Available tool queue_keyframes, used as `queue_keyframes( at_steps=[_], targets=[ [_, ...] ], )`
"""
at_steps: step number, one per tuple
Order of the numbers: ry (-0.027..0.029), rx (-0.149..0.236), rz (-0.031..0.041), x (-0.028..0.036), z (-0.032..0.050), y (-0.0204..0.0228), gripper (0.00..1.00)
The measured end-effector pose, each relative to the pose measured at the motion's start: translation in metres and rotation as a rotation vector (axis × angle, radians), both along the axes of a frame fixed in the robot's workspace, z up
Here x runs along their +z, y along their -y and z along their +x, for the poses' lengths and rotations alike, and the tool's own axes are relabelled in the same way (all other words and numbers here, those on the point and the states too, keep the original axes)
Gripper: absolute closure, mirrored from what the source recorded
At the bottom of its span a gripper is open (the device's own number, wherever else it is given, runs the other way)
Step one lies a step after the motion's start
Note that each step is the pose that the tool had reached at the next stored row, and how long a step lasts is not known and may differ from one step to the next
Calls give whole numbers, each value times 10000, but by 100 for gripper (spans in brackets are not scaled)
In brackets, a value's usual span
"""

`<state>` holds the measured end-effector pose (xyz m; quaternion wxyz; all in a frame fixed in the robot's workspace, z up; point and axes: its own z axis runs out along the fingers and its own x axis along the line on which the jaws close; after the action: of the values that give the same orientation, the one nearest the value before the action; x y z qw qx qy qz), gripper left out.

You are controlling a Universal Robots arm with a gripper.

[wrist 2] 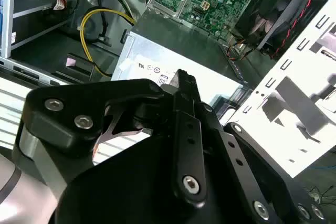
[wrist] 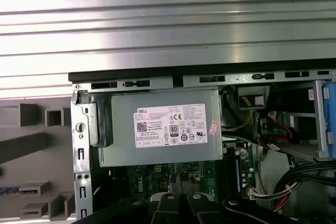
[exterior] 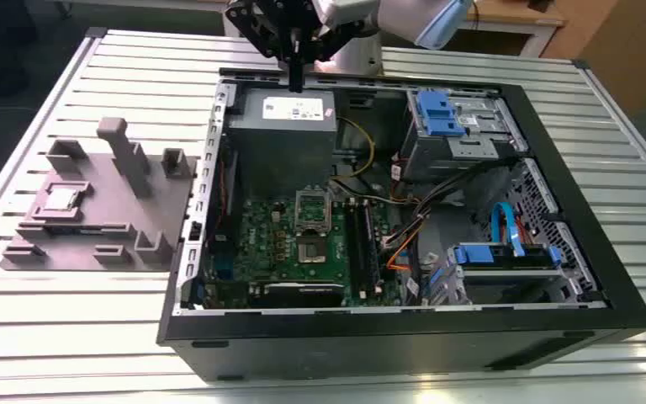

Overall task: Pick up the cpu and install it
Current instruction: 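Reach for the cpu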

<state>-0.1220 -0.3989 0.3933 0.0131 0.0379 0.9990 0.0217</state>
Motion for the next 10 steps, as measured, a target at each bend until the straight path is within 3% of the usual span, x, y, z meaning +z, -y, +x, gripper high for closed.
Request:
queue_keyframes(
  at_steps=[10],
  targets=[
    [1,0,1,0,-18,0,90]
  ],
)
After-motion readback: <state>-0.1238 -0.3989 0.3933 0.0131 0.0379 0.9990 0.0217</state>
